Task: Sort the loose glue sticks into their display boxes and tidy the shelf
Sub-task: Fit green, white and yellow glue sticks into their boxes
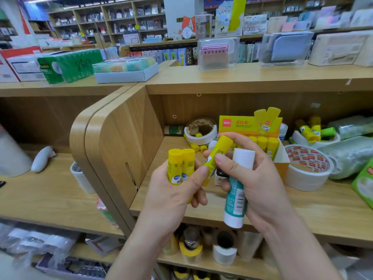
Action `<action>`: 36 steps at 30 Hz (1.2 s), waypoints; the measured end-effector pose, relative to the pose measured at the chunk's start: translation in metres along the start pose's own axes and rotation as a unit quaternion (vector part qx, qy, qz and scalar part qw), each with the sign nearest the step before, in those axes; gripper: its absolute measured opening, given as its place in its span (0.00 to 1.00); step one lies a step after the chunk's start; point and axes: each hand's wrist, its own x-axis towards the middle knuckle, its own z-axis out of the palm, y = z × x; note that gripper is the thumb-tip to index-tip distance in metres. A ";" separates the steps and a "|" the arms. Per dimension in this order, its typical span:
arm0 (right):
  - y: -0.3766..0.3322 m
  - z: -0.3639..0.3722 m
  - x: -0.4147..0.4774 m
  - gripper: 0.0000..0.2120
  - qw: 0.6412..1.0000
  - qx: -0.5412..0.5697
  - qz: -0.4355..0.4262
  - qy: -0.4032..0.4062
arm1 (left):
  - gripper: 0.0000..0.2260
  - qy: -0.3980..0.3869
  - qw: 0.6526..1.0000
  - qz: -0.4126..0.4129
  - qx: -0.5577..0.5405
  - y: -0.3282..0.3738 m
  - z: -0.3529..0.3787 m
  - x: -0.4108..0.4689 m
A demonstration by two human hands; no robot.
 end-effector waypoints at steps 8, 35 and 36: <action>-0.004 -0.011 -0.006 0.08 0.993 -0.098 -0.060 0.034 | 0.07 -0.002 0.999 -0.015 0.028 -0.005 0.011 0.000; -0.144 -0.236 -0.081 0.13 0.963 -0.233 -0.109 0.079 | 0.08 -0.095 0.995 -0.007 0.040 -0.045 0.251 -0.028; -0.153 -0.247 -0.084 0.12 0.956 -0.247 -0.128 0.095 | 0.07 -0.094 0.994 -0.007 0.048 -0.048 0.262 -0.031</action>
